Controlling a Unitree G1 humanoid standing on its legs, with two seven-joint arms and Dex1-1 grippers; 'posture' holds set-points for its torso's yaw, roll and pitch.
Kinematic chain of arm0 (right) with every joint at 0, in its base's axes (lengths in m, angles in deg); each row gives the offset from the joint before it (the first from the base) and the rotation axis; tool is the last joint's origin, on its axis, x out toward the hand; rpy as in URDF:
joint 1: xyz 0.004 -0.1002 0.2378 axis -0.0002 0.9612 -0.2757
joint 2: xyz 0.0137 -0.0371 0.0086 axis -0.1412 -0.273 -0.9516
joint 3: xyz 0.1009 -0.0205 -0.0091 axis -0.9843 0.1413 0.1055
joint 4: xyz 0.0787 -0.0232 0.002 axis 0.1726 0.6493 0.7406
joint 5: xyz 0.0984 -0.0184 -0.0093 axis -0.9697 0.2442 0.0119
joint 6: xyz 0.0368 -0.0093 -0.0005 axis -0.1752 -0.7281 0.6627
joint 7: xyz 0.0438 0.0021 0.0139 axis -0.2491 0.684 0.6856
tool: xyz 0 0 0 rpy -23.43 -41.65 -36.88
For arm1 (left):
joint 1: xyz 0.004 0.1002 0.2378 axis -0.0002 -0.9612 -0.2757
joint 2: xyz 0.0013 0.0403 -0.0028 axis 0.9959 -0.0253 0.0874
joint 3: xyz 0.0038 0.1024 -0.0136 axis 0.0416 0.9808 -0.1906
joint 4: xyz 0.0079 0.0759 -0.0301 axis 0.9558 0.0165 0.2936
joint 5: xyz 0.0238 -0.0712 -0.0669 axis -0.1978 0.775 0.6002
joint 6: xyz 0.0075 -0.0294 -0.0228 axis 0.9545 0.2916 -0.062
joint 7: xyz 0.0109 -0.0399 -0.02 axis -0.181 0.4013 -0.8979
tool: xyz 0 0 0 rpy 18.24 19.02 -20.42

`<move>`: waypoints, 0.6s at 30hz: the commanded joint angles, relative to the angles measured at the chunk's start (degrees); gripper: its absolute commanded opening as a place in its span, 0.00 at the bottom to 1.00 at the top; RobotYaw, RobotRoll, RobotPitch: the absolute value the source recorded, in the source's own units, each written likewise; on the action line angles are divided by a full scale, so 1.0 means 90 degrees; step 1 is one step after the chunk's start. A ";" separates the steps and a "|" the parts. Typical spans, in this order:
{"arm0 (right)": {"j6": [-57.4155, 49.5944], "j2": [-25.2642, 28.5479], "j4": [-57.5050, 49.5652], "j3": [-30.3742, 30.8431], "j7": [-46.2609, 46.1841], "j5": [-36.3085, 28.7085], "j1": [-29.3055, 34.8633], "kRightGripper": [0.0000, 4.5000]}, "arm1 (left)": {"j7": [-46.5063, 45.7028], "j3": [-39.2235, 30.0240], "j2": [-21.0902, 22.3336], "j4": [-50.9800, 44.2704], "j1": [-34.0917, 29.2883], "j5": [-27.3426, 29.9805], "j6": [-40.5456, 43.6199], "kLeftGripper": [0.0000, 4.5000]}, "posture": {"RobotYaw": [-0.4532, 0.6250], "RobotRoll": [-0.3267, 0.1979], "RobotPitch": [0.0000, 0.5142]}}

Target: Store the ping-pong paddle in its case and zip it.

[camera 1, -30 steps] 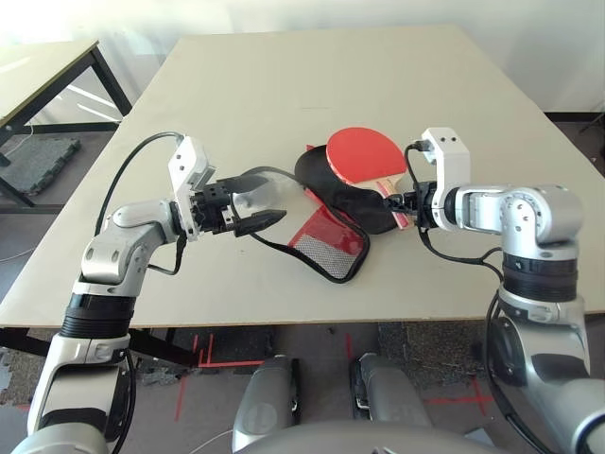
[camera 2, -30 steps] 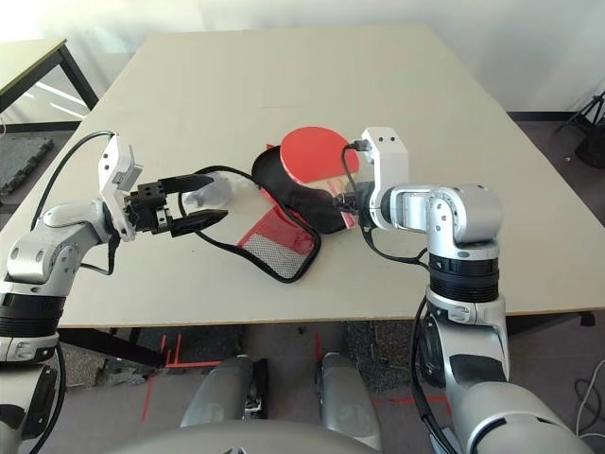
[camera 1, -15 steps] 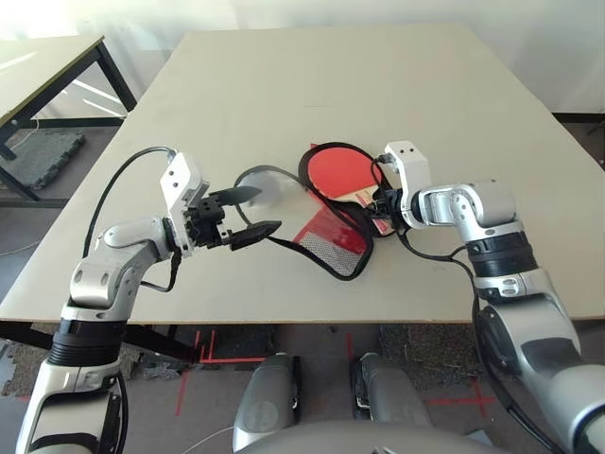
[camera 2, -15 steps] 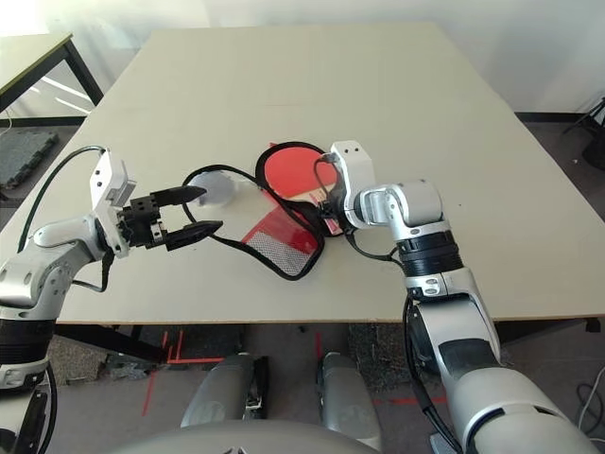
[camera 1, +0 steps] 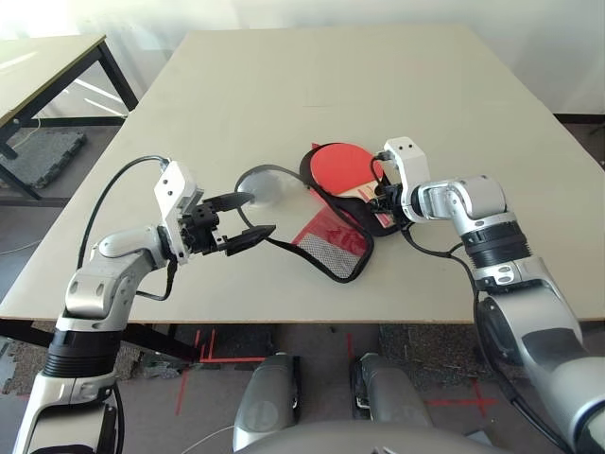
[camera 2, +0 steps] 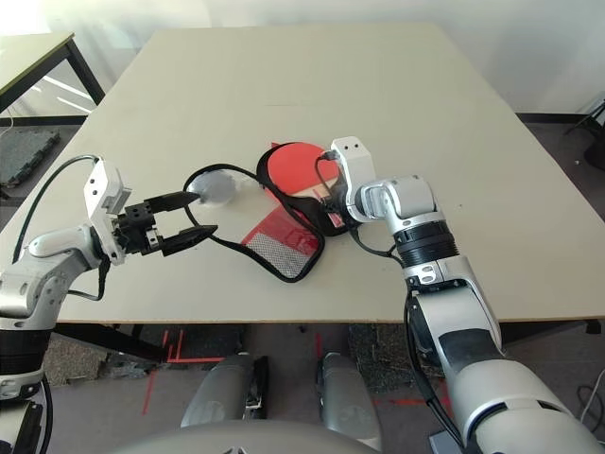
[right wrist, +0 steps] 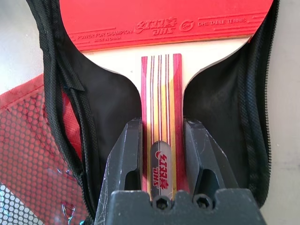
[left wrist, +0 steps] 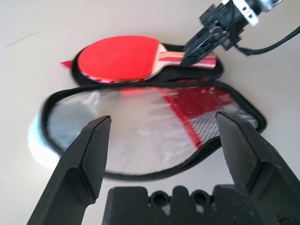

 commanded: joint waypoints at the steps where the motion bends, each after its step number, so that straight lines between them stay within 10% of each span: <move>1: 0.0146 -0.0045 0.0040 0.0107 0.0120 0.0065 -0.0135 0.24 | 0.0012 -0.0207 0.0220 0.0162 -0.0058 -0.0012 0.0016 1.00 | 0.64 0.62 0.12; 4: 0.0163 -0.0053 0.0036 0.0127 0.0171 0.0106 -0.0138 0.24 | -0.0152 -0.0318 0.0303 0.0241 -0.0055 -0.0045 0.0118 1.00 | 0.64 0.62 0.13; 13: 0.0701 0.0457 -0.0853 0.0005 0.0745 0.0032 0.0063 0.97 | -0.0366 0.0071 0.0933 0.0452 -0.0100 -0.0542 0.0875 1.00 | 0.61 0.62 0.12; 18: 0.1238 0.0837 -0.1091 -0.0522 0.0869 -0.0070 0.0095 0.99 | -0.0095 0.0650 0.1366 0.0525 -0.0119 -0.1039 0.0804 1.00 | 0.59 0.62 0.12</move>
